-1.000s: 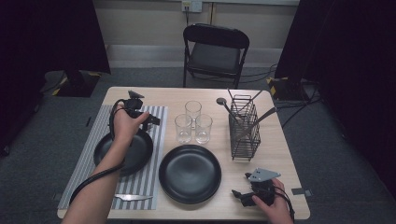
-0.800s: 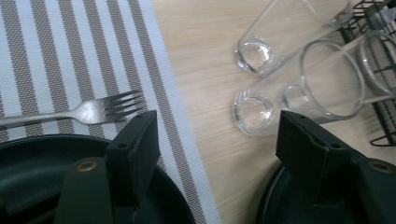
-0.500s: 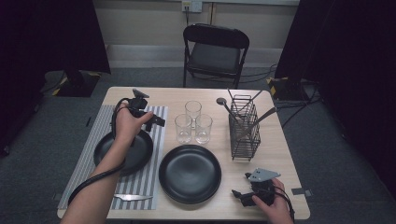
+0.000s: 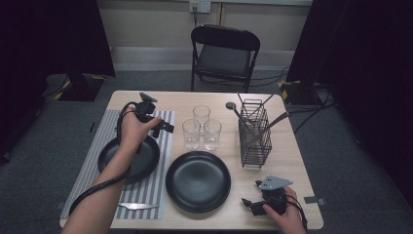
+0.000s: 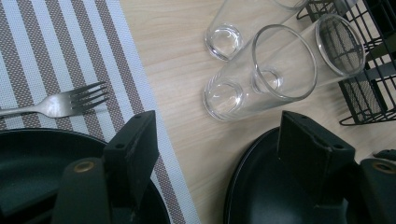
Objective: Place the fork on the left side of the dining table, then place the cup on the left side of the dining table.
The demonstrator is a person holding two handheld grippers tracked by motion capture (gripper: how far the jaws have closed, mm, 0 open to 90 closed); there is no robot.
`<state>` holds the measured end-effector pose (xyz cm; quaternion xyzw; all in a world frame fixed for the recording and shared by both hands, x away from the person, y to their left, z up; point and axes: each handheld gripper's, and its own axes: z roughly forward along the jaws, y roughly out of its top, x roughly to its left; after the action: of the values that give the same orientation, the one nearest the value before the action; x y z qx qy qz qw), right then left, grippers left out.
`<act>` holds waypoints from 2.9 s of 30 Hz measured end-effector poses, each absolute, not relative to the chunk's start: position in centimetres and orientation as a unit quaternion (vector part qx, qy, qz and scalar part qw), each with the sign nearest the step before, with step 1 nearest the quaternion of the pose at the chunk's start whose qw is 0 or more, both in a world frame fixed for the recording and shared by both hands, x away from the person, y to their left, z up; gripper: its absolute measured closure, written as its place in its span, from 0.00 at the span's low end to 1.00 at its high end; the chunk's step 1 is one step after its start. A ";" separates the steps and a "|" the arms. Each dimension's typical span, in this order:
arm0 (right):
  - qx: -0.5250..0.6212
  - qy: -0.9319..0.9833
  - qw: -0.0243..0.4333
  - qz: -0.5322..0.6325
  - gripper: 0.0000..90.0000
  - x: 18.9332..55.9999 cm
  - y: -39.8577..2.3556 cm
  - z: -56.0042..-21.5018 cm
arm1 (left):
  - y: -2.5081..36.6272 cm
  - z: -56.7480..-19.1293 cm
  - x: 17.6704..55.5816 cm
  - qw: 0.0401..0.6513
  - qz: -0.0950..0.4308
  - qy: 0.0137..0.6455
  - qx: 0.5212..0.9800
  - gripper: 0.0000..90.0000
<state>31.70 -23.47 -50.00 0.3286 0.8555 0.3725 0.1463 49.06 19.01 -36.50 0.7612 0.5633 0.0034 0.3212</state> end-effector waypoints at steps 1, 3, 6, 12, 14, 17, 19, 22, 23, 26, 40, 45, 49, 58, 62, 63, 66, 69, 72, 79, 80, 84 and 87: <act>0.328 0.856 0.146 0.373 0.15 31.7 -23.5 -50.0 | 19.0 -36.5 49.1 0.319 0.002 0.562 0.763 0.32; 0.328 0.856 0.146 0.373 0.15 31.7 -23.5 -50.0 | 19.0 -36.6 49.1 0.320 -0.003 0.561 0.763 0.32; 0.328 0.856 0.146 0.373 0.15 31.7 -23.5 -50.0 | 19.0 -36.7 49.1 0.317 -0.004 0.561 0.764 0.32; 0.326 0.856 0.145 0.374 0.15 31.8 -23.5 -50.0 | 18.7 -36.9 49.1 0.312 -0.007 0.559 0.768 0.32; 0.327 0.856 0.146 0.372 0.15 31.7 -23.5 -50.0 | 18.6 -36.8 49.0 0.312 -0.007 0.558 0.769 0.32; 0.327 0.857 0.146 0.372 0.15 31.8 -23.5 -50.0 | 18.6 -36.7 48.9 0.318 -0.006 0.558 0.767 0.31; 0.327 0.857 0.146 0.372 0.15 31.8 -23.5 -50.0 | 18.5 -36.6 48.9 0.314 -0.009 0.558 0.768 0.31; 0.327 0.857 0.146 0.372 0.15 31.8 -23.5 -50.0 | 18.5 -36.5 48.9 0.316 -0.011 0.557 0.768 0.31; 0.326 0.857 0.146 0.372 0.15 31.8 -23.5 -50.0 | 18.4 -36.4 48.9 0.316 -0.010 0.558 0.768 0.31; 0.327 0.857 0.146 0.372 0.15 31.8 -23.5 -50.0 | 18.2 -36.2 49.0 0.315 -0.013 0.554 0.771 0.31; 0.328 0.856 0.146 0.372 0.15 31.8 -23.5 -50.0 | 16.7 -35.9 50.0 0.318 -0.019 0.552 0.771 0.31; 0.327 0.856 0.146 0.372 0.15 31.8 -23.5 -50.0 | 16.4 -36.0 50.4 0.318 -0.021 0.555 0.769 0.32; 0.327 0.856 0.146 0.372 0.15 31.8 -23.5 -50.0 | 16.2 -36.2 50.8 0.319 -0.019 0.556 0.767 0.33; 0.327 0.856 0.146 0.373 0.15 31.8 -23.5 -50.0 | 15.5 -36.9 51.7 0.322 -0.022 0.566 0.759 0.35; 0.327 0.856 0.145 0.373 0.15 31.8 -23.5 -50.0 | 15.3 -37.1 52.1 0.326 -0.024 0.567 0.756 0.35; 0.327 0.856 0.146 0.373 0.15 31.8 -23.5 -50.0 | 15.2 -37.0 52.1 0.327 -0.024 0.567 0.755 0.35; 0.327 0.856 0.145 0.373 0.15 31.8 -23.5 -50.0 | 15.0 -37.0 52.3 0.327 -0.025 0.569 0.754 0.35; 0.327 0.856 0.145 0.373 0.15 31.8 -23.5 -50.0 | 15.0 -37.0 52.5 0.328 -0.023 0.569 0.754 0.35; 0.326 0.856 0.145 0.373 0.15 31.8 -23.5 -50.0 | 14.7 -37.2 52.7 0.328 -0.024 0.571 0.752 0.36; 0.326 0.856 0.146 0.373 0.15 31.8 -23.5 -50.0 | 14.3 -37.6 52.9 0.333 -0.019 0.570 0.751 0.40; 0.326 0.856 0.146 0.373 0.15 31.8 -23.5 -50.0 | 14.2 -37.7 53.0 0.333 -0.019 0.571 0.750 0.40; 0.326 0.856 0.145 0.373 0.15 31.8 -23.5 -50.0 | 13.9 -37.8 53.1 0.338 -0.017 0.569 0.749 0.42; 0.327 0.856 0.145 0.373 0.15 31.8 -23.5 -50.0 | 13.9 -37.8 53.2 0.337 -0.016 0.569 0.750 0.43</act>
<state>31.76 -23.47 -50.00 0.3265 0.8562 0.3730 0.1452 53.21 13.88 -37.84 0.7503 0.5686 -0.0163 0.3369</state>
